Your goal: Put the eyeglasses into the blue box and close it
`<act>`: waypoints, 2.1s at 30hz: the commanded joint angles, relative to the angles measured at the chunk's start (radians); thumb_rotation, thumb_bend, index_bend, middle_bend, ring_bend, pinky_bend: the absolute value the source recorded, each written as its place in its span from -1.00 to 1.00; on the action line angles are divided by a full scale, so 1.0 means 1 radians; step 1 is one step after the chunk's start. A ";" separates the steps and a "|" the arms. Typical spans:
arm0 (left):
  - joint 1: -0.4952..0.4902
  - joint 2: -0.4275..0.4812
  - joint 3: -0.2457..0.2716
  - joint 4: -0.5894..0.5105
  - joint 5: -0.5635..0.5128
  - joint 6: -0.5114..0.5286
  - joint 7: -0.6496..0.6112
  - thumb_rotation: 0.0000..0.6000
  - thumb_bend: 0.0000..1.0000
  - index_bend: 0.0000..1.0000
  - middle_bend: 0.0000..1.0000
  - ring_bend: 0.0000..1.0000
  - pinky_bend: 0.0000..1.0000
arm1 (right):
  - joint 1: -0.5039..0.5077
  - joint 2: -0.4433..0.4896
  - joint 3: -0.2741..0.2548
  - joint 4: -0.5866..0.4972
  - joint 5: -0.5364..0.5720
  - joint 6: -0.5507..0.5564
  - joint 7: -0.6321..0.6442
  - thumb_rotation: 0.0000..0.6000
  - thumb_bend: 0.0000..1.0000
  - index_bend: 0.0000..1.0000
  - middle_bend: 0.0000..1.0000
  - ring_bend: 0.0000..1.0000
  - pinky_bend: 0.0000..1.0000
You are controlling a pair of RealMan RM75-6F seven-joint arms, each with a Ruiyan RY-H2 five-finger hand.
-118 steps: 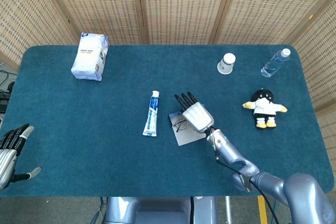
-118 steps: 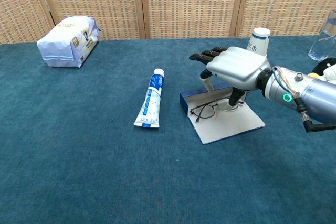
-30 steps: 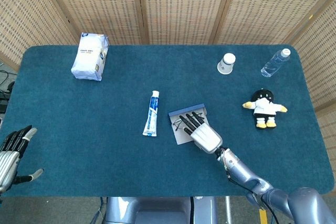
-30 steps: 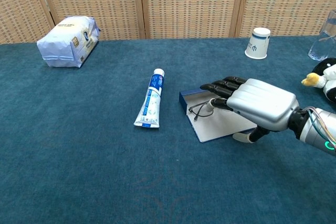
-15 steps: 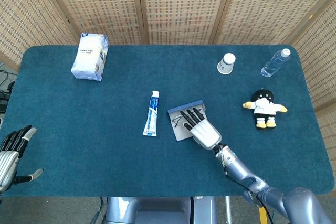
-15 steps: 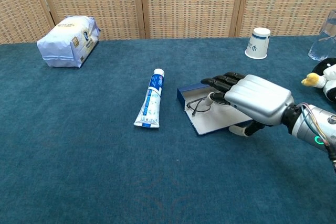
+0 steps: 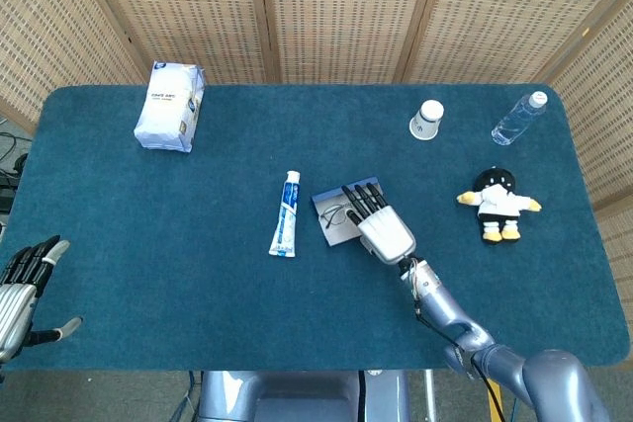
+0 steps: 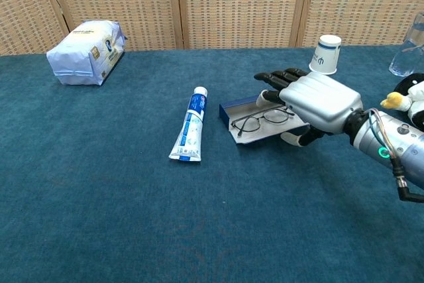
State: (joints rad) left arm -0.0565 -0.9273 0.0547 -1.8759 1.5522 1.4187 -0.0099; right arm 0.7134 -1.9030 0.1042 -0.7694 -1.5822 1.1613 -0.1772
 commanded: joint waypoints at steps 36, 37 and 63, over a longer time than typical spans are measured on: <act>-0.013 0.006 -0.009 0.001 -0.034 -0.025 -0.011 1.00 -0.81 -1.00 -1.00 -1.00 -1.00 | 0.059 0.045 -0.024 -0.015 0.029 -0.090 -0.029 1.00 0.34 0.35 -0.91 -1.00 -0.83; -0.013 0.006 -0.009 0.001 -0.032 -0.024 -0.011 1.00 -0.81 -1.00 -1.00 -1.00 -1.00 | 0.054 0.062 -0.032 -0.031 0.018 -0.075 -0.028 1.00 0.34 0.36 -0.90 -1.00 -0.82; -0.003 -0.001 0.014 -0.008 0.027 -0.007 0.018 1.00 -0.81 -1.00 -1.00 -1.00 -1.00 | -0.098 0.502 -0.254 -0.469 -0.226 0.104 -0.112 1.00 0.34 0.36 -0.87 -1.00 -0.80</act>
State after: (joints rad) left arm -0.0599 -0.9277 0.0687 -1.8832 1.5785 1.4117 0.0063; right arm 0.6141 -1.4015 -0.1523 -1.2362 -1.8061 1.2715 -0.2848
